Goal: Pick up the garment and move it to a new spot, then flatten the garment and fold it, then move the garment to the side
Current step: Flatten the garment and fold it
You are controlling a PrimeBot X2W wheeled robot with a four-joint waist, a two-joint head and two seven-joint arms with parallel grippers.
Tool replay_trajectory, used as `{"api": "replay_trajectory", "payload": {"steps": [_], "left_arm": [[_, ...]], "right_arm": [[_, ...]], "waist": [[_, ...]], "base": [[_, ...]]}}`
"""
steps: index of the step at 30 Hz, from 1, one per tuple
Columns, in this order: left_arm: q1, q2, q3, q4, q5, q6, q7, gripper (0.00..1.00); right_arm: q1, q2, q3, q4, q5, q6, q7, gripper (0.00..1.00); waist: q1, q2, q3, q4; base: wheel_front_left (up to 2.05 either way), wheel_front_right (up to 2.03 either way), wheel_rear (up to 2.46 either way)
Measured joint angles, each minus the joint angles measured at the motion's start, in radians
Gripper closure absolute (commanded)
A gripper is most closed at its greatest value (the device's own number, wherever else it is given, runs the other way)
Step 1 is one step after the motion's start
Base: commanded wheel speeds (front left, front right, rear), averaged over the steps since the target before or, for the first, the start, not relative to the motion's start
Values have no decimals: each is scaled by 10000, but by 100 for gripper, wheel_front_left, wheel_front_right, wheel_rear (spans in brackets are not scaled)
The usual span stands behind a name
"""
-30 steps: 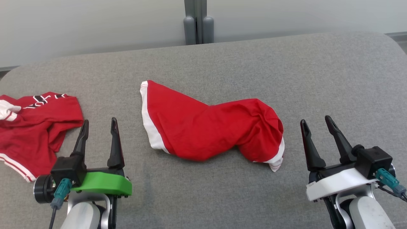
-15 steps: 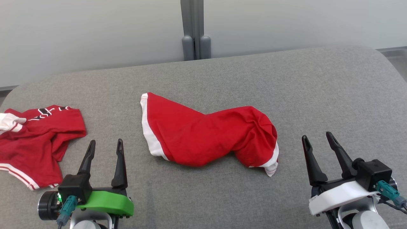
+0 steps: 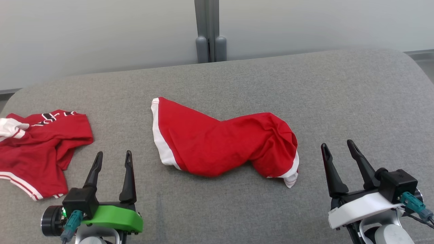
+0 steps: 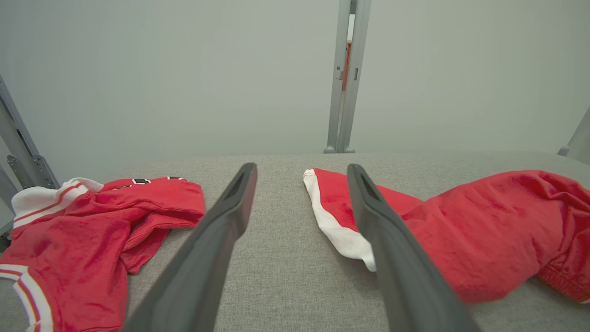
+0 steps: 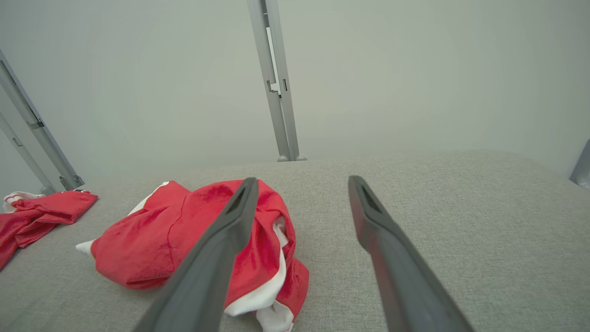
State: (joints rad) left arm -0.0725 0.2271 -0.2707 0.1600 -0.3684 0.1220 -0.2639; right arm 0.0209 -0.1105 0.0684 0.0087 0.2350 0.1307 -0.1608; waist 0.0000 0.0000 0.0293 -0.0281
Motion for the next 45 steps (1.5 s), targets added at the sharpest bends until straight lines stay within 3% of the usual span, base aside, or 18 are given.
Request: {"api": "replay_trajectory", "payload": {"steps": [7, 14, 23, 28, 31, 40, 45], "left_arm": [[-95, -42, -123, -61, 98, -92, 0, 0], [-1442, -573, -1697, 161, 631, -951, 909, 0], [-2663, -1204, -3126, 2130, 905, -1764, 2180, 0], [-3187, -1227, -3398, 3179, 1110, -1871, 2474, 0], [-3460, -1189, -3517, 3655, 1154, -1990, 2631, 100], [-3830, -963, -3375, 3854, 978, -2105, 1927, 100], [-3925, -518, -2901, 2861, 922, -1766, 1595, 100]], "right_arm": [[-8, 6, -19, -33, 2, 0, -8, 0], [-266, -48, -73, -173, 6, 0, -40, 0], [-743, -29, 102, -2, 132, 0, -261, 0], [-923, -29, 96, 134, 178, 0, -351, 0], [-973, -27, 88, 215, 190, 0, -407, 0], [-1085, 6, -42, 401, 219, 0, -527, 0], [-1081, 13, -222, 405, 217, 0, -579, 0]], "waist": [[0, 0, 134, 3], [0, 0, 712, 52], [0, 0, 1675, -165], [0, 0, 2005, -403], [0, 0, 2140, -509], [0, 0, 2157, -439], [0, 0, 2068, -254]], "base": [[0, 0, 0], [0, 0, 0], [0, 0, 0], [0, 0, 0], [0, 0, 0], [0, 0, 0], [0, 0, 0]]}}
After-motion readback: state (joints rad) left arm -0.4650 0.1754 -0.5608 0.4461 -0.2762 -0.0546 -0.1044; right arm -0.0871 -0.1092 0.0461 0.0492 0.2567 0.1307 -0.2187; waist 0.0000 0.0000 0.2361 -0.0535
